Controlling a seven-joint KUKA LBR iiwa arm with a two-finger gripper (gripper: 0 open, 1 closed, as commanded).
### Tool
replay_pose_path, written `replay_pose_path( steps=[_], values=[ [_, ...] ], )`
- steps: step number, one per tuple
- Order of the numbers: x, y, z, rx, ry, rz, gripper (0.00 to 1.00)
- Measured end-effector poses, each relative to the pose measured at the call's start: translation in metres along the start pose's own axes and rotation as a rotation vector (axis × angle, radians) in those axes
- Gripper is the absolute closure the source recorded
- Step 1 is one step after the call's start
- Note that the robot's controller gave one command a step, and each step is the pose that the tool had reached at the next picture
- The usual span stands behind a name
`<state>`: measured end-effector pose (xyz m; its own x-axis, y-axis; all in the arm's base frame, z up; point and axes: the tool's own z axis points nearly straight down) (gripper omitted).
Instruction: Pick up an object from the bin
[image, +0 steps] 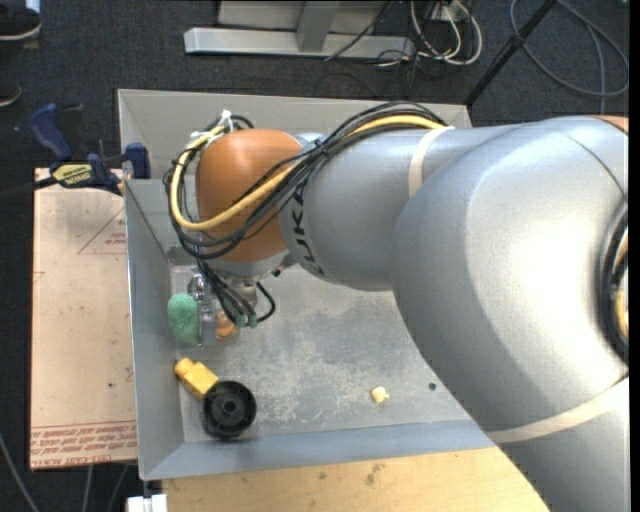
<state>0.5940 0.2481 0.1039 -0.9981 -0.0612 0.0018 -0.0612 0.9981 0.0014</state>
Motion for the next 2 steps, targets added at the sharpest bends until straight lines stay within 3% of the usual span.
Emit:
replay_pose_path(
  steps=[2],
  values=[
    [0.0002,0.0,-0.02,0.0,0.001,0.0,1.0]
  ],
)
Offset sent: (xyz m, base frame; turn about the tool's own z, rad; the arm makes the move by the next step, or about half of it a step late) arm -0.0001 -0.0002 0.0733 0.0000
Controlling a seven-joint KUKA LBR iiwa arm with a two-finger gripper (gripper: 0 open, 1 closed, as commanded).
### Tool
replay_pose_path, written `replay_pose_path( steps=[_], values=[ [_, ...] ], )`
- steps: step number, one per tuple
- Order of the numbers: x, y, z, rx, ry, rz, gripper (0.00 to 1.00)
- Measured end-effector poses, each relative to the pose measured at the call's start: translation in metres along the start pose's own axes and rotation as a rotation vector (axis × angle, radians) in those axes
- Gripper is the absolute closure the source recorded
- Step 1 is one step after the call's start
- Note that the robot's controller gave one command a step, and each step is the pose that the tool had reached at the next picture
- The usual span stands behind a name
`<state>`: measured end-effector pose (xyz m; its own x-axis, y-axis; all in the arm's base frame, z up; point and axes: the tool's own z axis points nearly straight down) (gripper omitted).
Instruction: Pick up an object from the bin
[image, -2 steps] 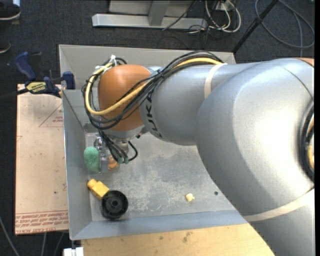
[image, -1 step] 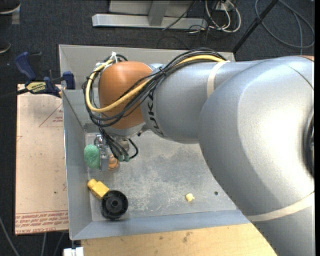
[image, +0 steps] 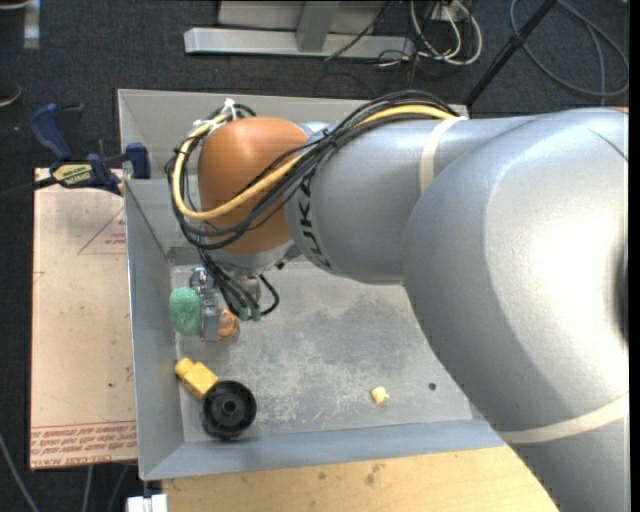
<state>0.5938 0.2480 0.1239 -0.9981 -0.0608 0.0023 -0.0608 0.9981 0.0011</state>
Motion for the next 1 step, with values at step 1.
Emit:
replay_pose_path(
  steps=[1],
  values=[
    [0.0001,0.0,-0.0172,0.0,0.0,0.0,1.0]
  ],
)
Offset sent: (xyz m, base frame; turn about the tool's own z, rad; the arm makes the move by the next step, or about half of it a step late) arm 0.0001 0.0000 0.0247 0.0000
